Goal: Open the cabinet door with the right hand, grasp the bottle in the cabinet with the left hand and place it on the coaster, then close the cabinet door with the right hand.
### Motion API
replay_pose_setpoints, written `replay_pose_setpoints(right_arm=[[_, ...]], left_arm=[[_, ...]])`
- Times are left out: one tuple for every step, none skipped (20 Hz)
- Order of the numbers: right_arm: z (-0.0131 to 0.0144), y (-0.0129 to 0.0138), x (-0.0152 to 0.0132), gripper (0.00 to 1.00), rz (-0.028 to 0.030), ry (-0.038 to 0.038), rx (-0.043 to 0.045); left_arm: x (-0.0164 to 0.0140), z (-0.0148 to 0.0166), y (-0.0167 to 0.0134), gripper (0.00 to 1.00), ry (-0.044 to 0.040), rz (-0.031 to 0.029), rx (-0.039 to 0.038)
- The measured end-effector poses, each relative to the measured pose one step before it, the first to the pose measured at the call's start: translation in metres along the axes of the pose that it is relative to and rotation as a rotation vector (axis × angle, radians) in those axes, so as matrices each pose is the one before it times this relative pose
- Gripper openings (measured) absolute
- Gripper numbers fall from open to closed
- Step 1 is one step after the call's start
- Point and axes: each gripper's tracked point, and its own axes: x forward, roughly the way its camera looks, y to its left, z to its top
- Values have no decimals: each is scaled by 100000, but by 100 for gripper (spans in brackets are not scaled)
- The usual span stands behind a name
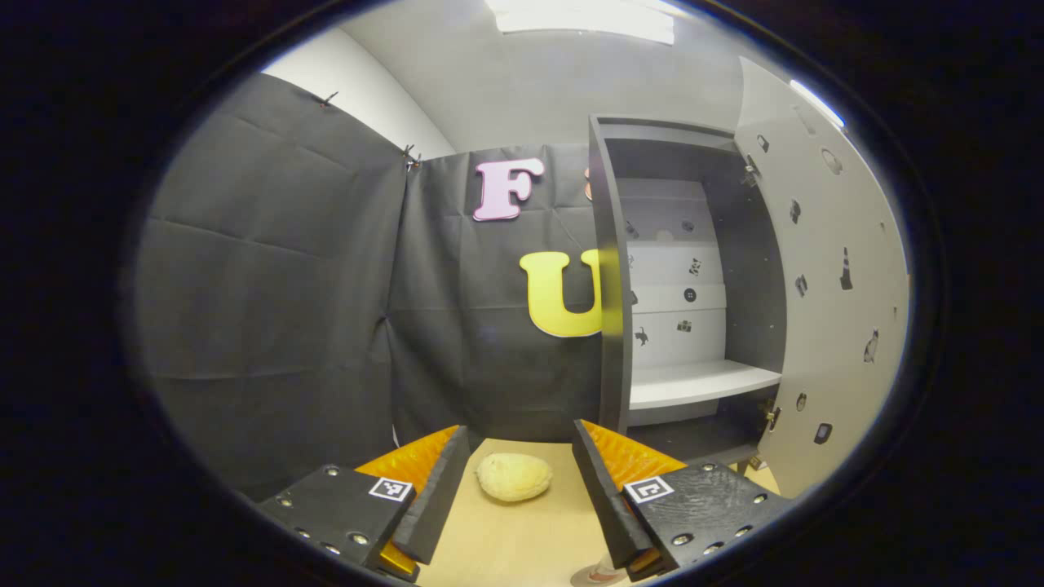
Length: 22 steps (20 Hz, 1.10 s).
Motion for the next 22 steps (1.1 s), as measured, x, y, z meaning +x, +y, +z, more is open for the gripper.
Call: replay_pose_setpoints(right_arm=[[-91,393,187,96,518,408,249],[10,333,-53,96,350,108,-49],[73,300,189,96,156,-58,-256],[50,357,-1,96,95,-30,-444],[-29,417,156,96,96,-91,-315],[68,434,52,96,225,31,-96],[-77,455,147,96,215,136,59],[-8,440,147,96,176,137,-8],[20,452,215,96,124,26,-320],[84,432,82,96,47,-38,-353],[57,574,137,96,51,-57,-319],[106,555,122,96,190,-150,-201],[-76,608,197,96,298,-4,-14],[72,532,158,96,415,-214,-46],[-3,588,252,96,360,-331,-59],[-12,532,208,96,231,-223,168],[-5,541,273,96,269,-249,91],[-20,630,184,96,363,66,8],[-115,709,437,96,475,122,-33],[17,729,381,96,595,217,29],[-72,748,552,96,787,-174,61],[87,849,503,96,1074,-480,75]], left_arm=[[95,-151,186,76,-63,-107,16],[191,-96,180,76,112,-260,58],[209,-13,204,76,34,-251,27],[264,50,177,76,-196,-228,47],[67,92,157,79,-370,-302,91],[233,149,167,76,-342,-325,142],[119,94,149,76,-375,-506,122],[185,53,88,79,-350,-523,73],[183,0,137,78,-253,-565,108],[314,-9,35,77,-359,-603,179],[242,-17,177,77,-225,-528,212],[169,-14,187,76,-341,-515,175],[123,-98,269,76,-296,-373,124],[165,15,246,76,-241,-324,-36],[213,-155,247,76,-277,-406,-146],[154,-44,294,76,-152,-244,-119],[59,-155,434,76,27,-117,50],[50,-4,460,76,-144,211,113],[47,-26,538,76,-123,256,82],[27,-43,485,76,-72,212,-31],[-100,-118,540,76,88,244,-26],[-62,-209,487,76,6,176,195]])
